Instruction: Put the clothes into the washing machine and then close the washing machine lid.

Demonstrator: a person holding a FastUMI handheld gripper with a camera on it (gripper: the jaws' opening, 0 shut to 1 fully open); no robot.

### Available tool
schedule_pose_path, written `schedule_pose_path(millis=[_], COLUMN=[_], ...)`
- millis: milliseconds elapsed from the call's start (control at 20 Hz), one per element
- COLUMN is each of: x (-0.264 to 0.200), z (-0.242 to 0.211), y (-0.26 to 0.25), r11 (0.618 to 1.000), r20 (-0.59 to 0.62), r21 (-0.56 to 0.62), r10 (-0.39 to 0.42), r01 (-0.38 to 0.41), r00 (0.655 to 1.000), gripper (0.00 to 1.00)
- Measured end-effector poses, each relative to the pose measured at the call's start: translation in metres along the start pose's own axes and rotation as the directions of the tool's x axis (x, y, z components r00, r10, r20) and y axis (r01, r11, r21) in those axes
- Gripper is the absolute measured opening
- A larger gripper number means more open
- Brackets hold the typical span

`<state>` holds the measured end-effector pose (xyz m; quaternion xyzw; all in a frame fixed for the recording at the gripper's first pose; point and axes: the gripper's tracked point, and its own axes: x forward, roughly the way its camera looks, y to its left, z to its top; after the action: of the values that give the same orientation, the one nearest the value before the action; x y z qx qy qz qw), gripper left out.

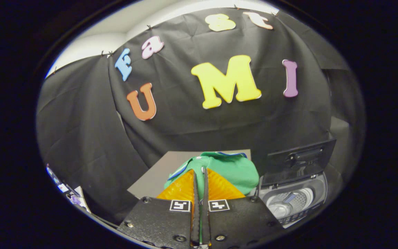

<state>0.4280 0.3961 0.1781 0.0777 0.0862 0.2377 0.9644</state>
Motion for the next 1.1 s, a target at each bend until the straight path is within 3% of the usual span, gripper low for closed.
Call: schedule_pose_path(millis=[300, 600, 850, 1100], x=[-0.08, -0.146, -0.168, -0.147], z=[0.07, 0.121, 0.126, 0.096], y=[-0.049, -0.127, -0.192, -0.243], r11=[0.999, 0.987, 0.976, 0.977], r20=[0.152, 0.251, 0.255, 0.181], r21=[0.003, 0.024, 0.004, -0.016], r10=[-0.051, -0.159, -0.211, -0.207], r01=[0.051, 0.158, 0.217, 0.214], r00=[0.987, 0.955, 0.944, 0.961], gripper=[0.06, 0.06, 0.06, 0.06])
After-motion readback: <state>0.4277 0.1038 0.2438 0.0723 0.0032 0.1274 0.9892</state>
